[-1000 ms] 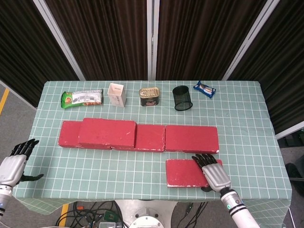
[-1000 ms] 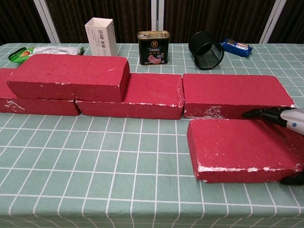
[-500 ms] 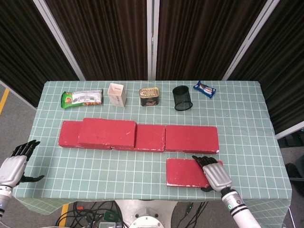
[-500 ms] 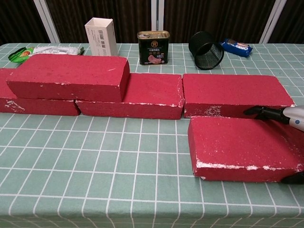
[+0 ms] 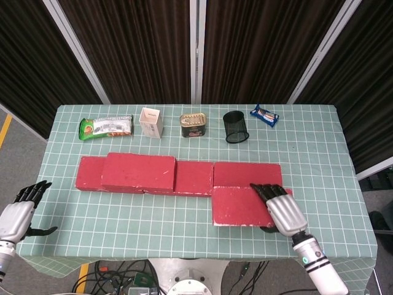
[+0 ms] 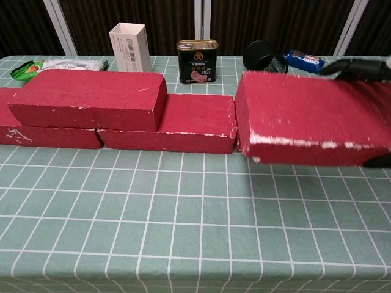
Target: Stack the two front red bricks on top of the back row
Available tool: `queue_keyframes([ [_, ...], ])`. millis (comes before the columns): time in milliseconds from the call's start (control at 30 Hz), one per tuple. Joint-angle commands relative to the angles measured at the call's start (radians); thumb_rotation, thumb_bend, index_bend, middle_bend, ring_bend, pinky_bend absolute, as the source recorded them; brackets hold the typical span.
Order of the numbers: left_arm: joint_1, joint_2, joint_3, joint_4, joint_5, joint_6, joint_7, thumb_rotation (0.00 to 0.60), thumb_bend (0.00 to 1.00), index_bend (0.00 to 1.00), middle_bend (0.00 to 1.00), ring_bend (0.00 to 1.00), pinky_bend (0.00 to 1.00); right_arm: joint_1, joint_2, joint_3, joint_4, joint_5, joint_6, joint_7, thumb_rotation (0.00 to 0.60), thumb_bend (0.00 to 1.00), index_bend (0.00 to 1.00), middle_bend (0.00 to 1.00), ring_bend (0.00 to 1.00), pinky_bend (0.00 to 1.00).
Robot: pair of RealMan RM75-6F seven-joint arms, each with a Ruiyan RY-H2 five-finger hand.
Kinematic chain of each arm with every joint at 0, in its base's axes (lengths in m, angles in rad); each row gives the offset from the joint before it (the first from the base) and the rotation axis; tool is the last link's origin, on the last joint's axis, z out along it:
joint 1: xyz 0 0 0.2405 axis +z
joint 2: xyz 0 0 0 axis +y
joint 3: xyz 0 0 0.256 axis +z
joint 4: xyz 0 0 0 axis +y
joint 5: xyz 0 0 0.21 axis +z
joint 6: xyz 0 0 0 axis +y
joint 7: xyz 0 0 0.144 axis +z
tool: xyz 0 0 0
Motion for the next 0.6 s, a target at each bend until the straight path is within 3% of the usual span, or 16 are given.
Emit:
queue_keyframes([
  [33,0.007,-0.01,-0.009,0.011,0.019,0.027,0.006,0.6,0.0,0.0,0.0,0.0,0.0,0.091,0.01,0.101,0.038,0.094,-0.061,0.015,0.6,0.01,0.08,0.24,0.16,0.25],
  [267,0.016,-0.026,-0.027,0.011,0.039,0.069,0.028,0.6,0.0,0.0,0.0,0.0,0.0,0.234,-0.005,0.187,0.13,0.253,-0.211,0.026,0.6,0.01,0.08,0.21,0.15,0.21],
  [600,0.027,-0.04,-0.035,0.02,0.036,0.079,0.031,0.6,0.0,0.0,0.0,0.0,0.0,0.393,-0.077,0.204,0.248,0.438,-0.352,0.027,0.6,0.01,0.08,0.21,0.15,0.21],
])
